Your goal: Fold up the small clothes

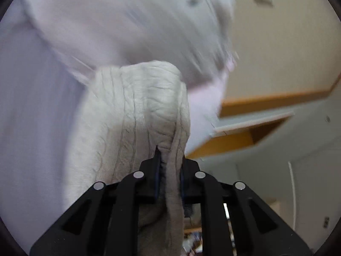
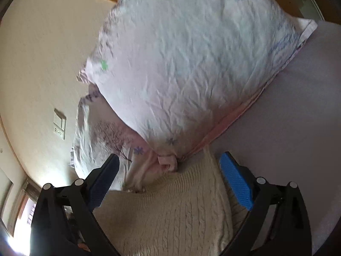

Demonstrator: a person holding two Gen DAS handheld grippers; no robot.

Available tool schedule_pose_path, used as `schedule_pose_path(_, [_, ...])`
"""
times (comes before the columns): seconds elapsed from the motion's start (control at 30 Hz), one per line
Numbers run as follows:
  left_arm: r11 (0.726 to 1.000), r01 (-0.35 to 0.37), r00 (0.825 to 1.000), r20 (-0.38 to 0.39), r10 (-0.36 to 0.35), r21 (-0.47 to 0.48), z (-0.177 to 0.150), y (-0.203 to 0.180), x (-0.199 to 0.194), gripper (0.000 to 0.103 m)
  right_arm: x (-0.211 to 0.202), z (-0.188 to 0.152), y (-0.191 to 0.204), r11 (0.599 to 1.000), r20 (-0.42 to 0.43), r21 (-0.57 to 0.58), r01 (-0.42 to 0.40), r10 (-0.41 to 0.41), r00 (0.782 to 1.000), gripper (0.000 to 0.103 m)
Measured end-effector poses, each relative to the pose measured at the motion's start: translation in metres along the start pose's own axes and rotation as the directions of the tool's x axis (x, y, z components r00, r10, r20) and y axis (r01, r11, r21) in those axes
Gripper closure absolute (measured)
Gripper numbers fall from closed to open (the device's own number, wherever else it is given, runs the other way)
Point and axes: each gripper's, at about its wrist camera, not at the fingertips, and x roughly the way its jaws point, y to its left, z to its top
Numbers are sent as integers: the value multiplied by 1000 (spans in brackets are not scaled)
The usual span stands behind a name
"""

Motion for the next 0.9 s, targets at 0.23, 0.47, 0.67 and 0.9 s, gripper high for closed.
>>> schedule_pose_path(0.23, [996,35,969,-242,-54,-84,-46,-14,193,81,-17,17,-5,987,36,-105,126,-123,992,5])
schedule_pose_path(0.47, [992,-14,979,-198,40,129,-44,-38,165,44,-11,34,-51,991,-151,54,125,-115,982,5])
schedule_pose_path(0.67, [851,-444,875,-70,479,280,-38,-9,109,40,35,6,-44,983,-395,-50,179,-184,900,5])
schedule_pose_path(0.9, [784,-534,796,-124,593,317,-58,16,123,33,43,-9,-36,975,-411,-129,179,-217,886,19])
